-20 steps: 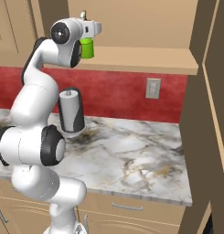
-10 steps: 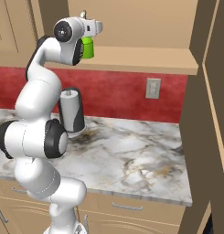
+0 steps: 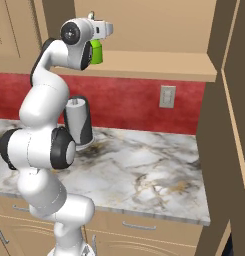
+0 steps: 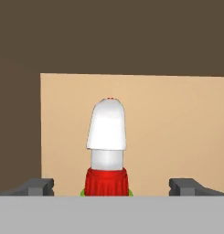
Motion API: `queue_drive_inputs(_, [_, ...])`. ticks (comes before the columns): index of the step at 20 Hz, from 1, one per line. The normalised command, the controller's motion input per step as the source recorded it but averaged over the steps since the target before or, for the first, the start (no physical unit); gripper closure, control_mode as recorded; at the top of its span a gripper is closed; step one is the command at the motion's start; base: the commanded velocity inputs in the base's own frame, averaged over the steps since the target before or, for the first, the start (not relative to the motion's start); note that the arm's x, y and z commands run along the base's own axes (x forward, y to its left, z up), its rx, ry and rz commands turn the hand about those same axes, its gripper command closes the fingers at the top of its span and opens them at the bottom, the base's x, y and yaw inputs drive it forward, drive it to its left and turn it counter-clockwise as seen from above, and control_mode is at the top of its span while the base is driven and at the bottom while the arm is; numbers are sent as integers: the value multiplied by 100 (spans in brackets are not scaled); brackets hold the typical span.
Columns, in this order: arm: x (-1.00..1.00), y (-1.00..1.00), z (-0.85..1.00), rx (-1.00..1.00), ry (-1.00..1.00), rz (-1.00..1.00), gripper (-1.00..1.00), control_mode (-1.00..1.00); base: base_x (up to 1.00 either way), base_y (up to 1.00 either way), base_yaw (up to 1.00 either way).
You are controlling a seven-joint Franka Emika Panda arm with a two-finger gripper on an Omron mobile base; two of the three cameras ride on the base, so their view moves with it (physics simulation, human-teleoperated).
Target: Move the cutting board and knife to the sink. Then move spray from the cabinet to the counter.
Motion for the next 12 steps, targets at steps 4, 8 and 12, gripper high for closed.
queue_drive_inputs(4, [0, 0, 0, 0, 0, 0, -100, -100, 0, 0, 0])
queue_drive_inputs(8, [0, 0, 0, 0, 0, 0, -100, -100, 0, 0, 0])
queue_drive_inputs(12, [0, 0, 0, 0, 0, 0, -100, -100, 0, 0, 0])
